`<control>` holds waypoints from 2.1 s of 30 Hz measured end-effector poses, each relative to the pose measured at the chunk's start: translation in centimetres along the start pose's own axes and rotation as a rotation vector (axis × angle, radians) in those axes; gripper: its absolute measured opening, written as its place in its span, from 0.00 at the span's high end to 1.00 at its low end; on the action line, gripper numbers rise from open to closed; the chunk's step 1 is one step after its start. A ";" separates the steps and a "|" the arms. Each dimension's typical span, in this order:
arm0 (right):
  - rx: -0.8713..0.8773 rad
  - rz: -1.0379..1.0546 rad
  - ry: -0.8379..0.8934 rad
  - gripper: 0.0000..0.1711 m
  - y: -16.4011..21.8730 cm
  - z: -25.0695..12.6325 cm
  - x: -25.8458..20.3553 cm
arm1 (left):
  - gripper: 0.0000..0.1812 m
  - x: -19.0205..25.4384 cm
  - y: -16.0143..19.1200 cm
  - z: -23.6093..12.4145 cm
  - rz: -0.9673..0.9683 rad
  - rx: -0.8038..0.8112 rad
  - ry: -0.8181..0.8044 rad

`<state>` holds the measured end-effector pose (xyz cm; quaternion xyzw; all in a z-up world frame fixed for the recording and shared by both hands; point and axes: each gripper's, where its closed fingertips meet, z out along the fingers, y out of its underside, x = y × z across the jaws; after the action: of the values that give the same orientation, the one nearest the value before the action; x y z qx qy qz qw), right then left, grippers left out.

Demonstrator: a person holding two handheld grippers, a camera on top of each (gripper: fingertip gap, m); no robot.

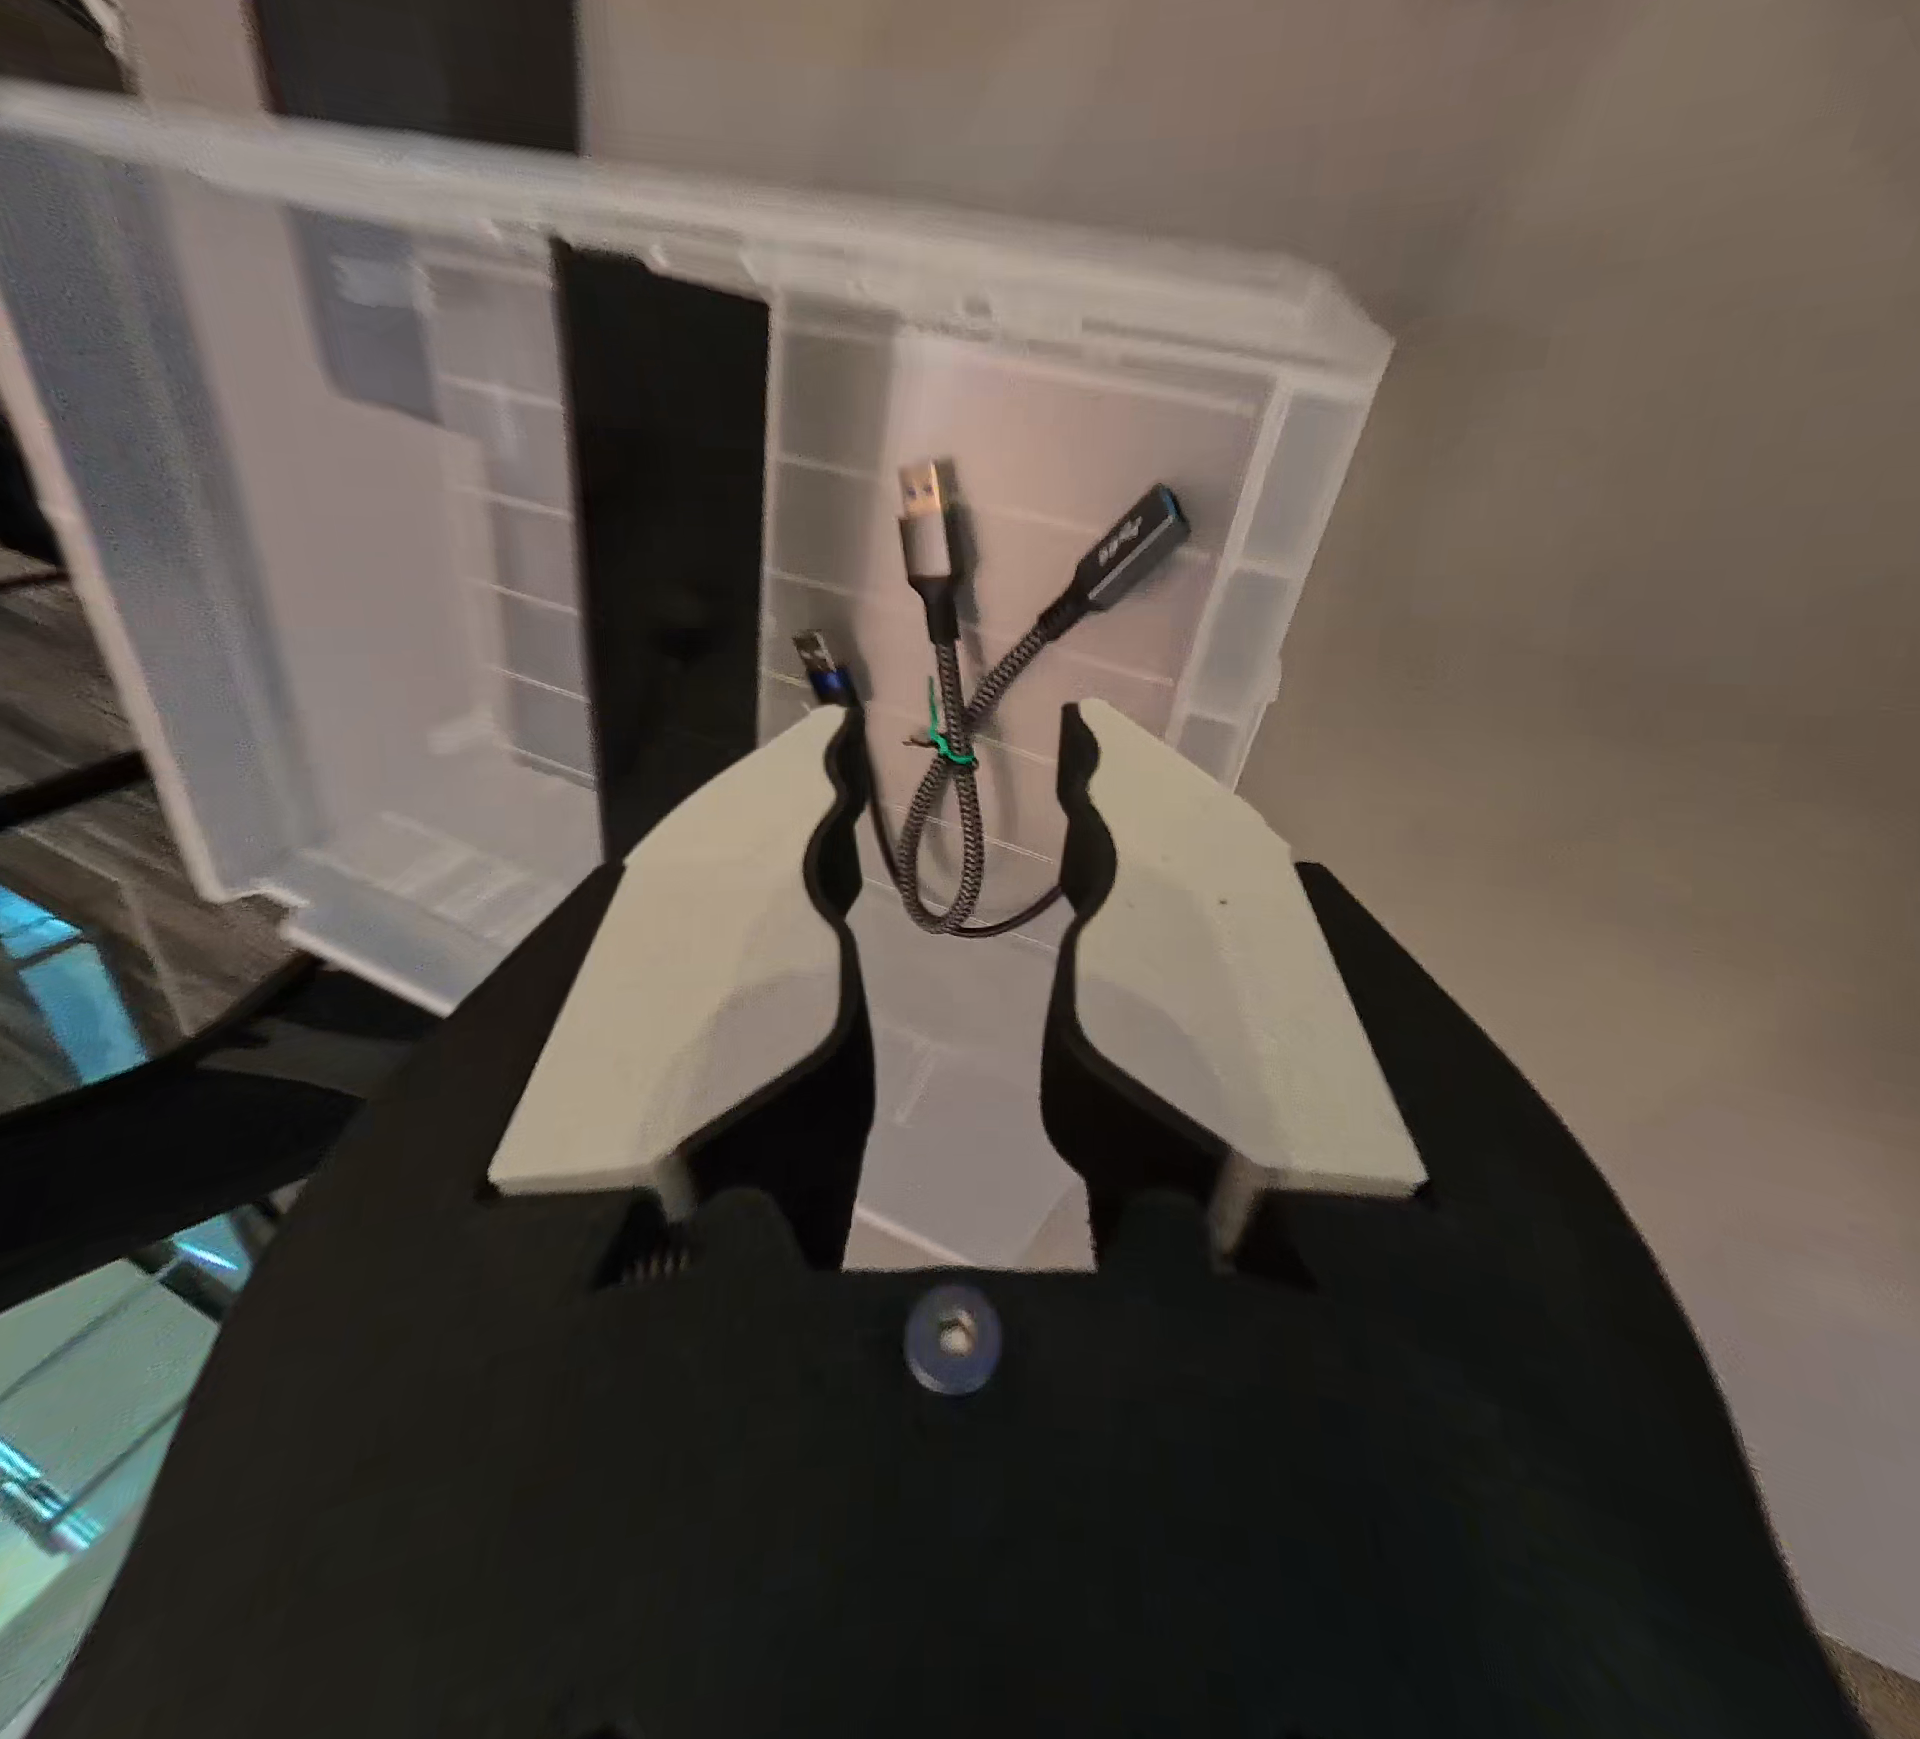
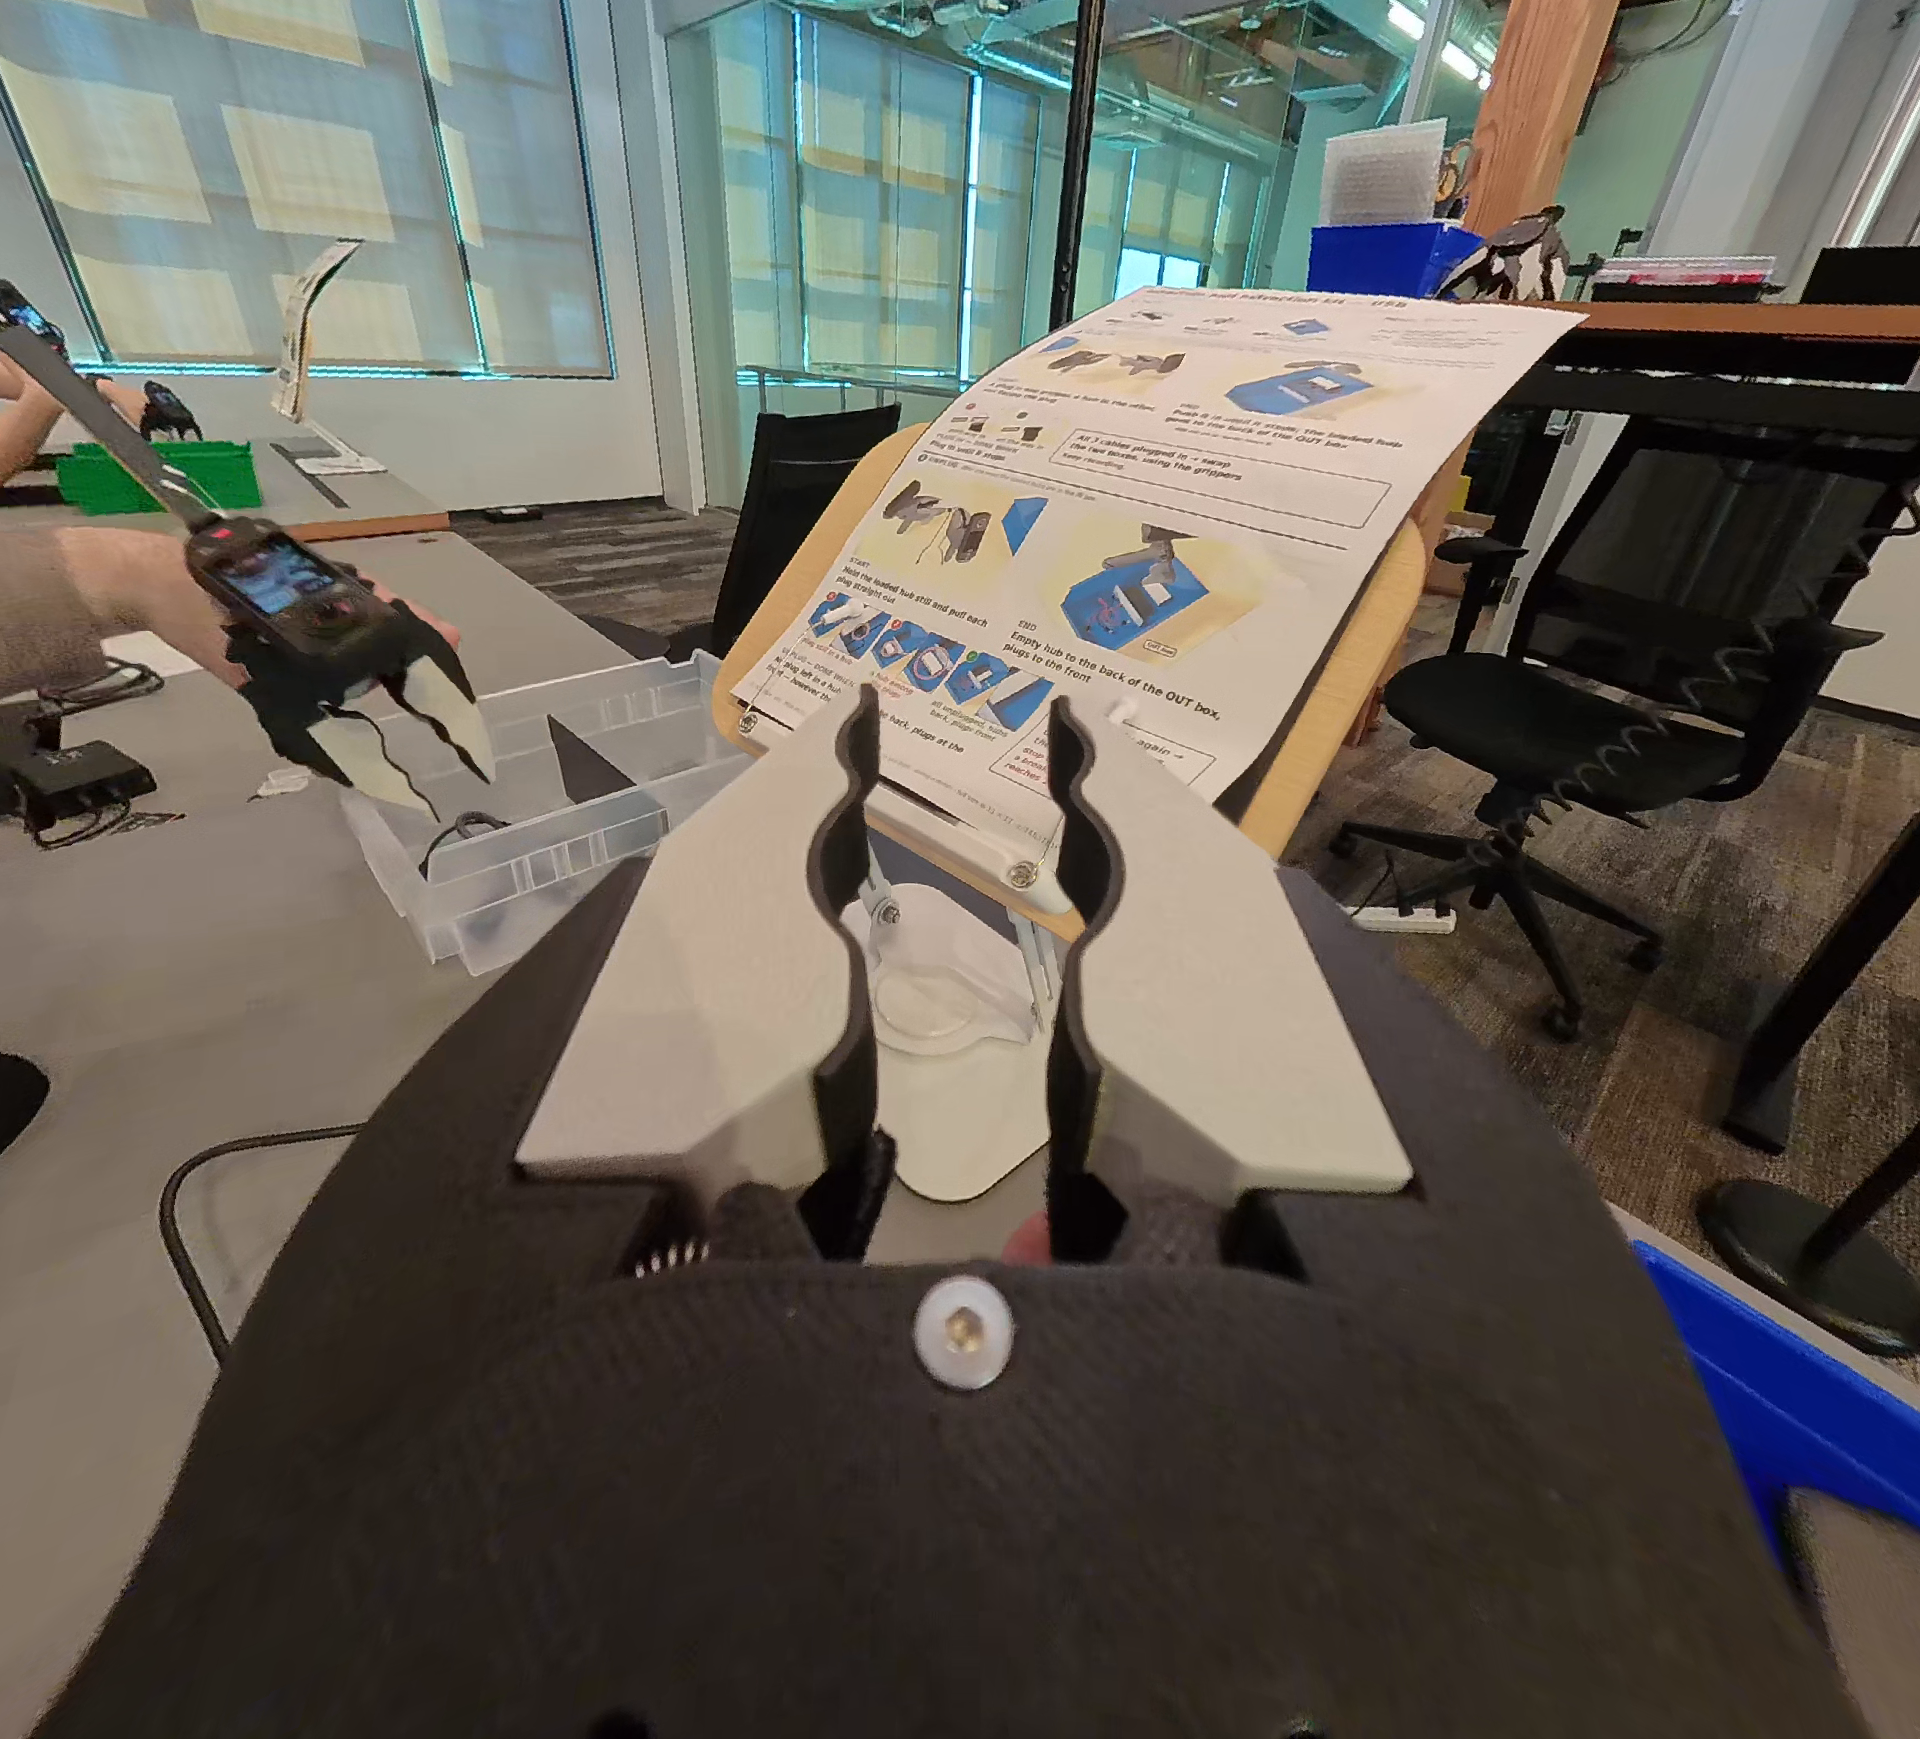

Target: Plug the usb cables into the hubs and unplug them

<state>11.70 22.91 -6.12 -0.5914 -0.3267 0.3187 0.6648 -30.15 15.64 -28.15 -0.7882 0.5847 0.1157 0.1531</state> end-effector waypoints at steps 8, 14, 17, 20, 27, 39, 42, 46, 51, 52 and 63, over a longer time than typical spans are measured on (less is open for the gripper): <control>-0.046 -0.008 -0.012 0.82 1.1 1.2 -0.3 | 0.84 0.0 1.2 6.3 -0.020 -0.053 0.101; -0.068 -0.014 -0.013 0.81 1.5 1.6 -0.4 | 0.87 -0.2 1.2 9.3 -0.059 -0.070 0.132; -0.072 -0.018 -0.016 0.81 1.6 1.8 -0.6 | 0.93 -0.4 0.7 9.5 -0.101 -0.026 0.135; -0.078 -0.022 -0.019 0.81 1.6 1.9 -0.7 | 0.94 -0.6 1.0 9.5 -0.093 -0.035 0.108; -0.075 -0.028 -0.023 0.81 1.5 1.8 -0.9 | 0.95 -2.1 1.5 6.7 -0.141 0.035 -0.028; -0.145 -0.130 -0.166 0.80 2.2 4.1 -5.5 | 0.95 -3.7 1.4 -4.3 -0.157 0.192 -0.349; -0.224 -0.210 -0.217 0.80 3.6 4.7 -7.2 | 0.95 -2.8 0.4 -7.2 -0.138 0.220 -0.378; -0.318 -0.302 -0.264 0.78 5.5 5.0 -8.5 | 0.95 -0.1 -1.9 -9.4 -0.073 0.239 -0.366; -0.349 -0.357 -0.289 0.78 6.2 4.8 -9.1 | 0.95 4.8 -5.4 -8.5 0.012 0.265 -0.292; -0.341 -0.360 -0.286 0.78 6.0 4.7 -9.1 | 0.95 5.8 -6.0 -7.9 0.022 0.266 -0.270; -0.333 -0.368 -0.296 0.78 5.9 4.4 -9.2 | 0.95 13.9 -7.3 -0.3 0.056 0.231 -0.069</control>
<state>2.51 18.59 -12.12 -0.5701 -0.5698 0.2175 0.5504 -19.10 5.17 -32.08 -0.7443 0.6103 0.0790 0.2596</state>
